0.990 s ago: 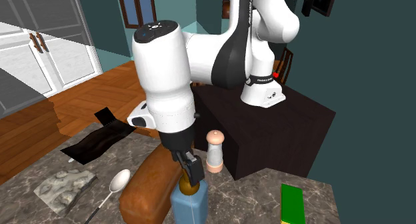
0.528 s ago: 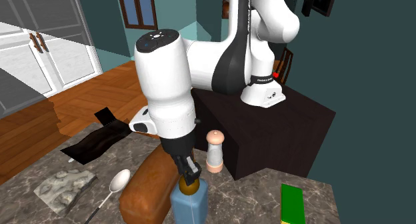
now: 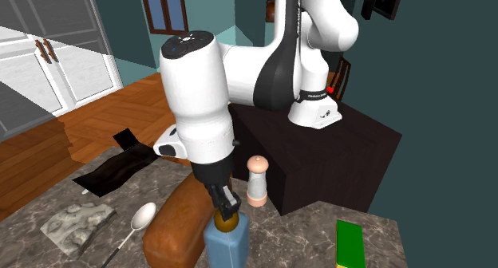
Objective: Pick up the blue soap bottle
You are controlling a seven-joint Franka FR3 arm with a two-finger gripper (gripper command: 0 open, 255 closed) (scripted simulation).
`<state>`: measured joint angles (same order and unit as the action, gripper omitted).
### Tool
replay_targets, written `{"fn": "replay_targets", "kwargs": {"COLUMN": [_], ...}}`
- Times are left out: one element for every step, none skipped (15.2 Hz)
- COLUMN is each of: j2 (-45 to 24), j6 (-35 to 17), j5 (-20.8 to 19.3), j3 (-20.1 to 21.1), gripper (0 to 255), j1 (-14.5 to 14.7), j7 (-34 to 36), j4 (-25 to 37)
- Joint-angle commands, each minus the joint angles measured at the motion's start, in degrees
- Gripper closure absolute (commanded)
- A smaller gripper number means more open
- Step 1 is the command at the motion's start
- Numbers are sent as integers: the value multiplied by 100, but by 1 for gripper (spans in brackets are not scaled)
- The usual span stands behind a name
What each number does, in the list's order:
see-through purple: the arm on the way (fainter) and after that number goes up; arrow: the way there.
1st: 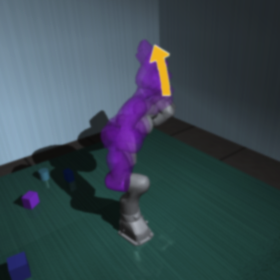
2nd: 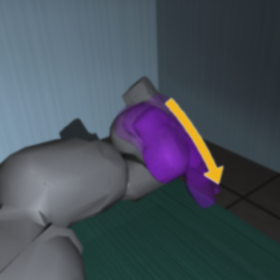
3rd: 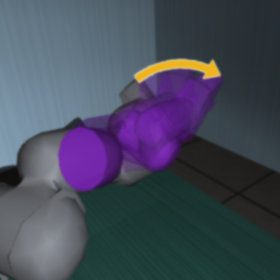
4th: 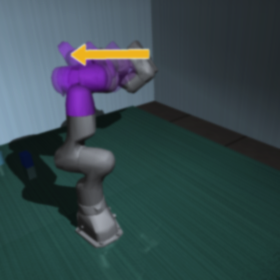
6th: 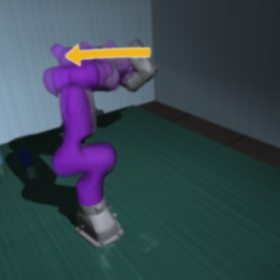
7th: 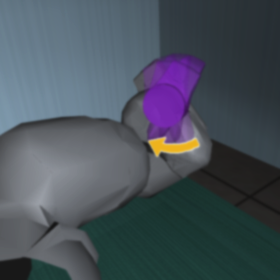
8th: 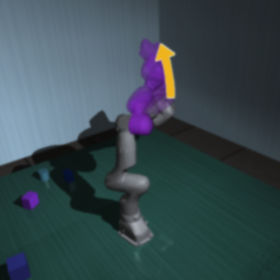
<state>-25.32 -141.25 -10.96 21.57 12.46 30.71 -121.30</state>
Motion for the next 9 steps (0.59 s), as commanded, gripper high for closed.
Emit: {"fn": "replay_targets", "kwargs": {"j2": [126,189,252,314,375,436,496,556,615], "j6": [99,158,217,277,338,399,460,522,585], "j5": [65,99,134,169,203,238,272,306,340], "j3": [45,68,90,112,132,153,172,190,208], "gripper": [255,255,255,255,255,255,255,255,255], "j1": [-37,-55,-72,-88,-104,-119,-134,-148,-161], "j7": [-41,-62,-83,-104,-125,-146,-167,-188,-209], "j4": [-21,-22,-22,-20,-17,-12,-7,0,8]}}
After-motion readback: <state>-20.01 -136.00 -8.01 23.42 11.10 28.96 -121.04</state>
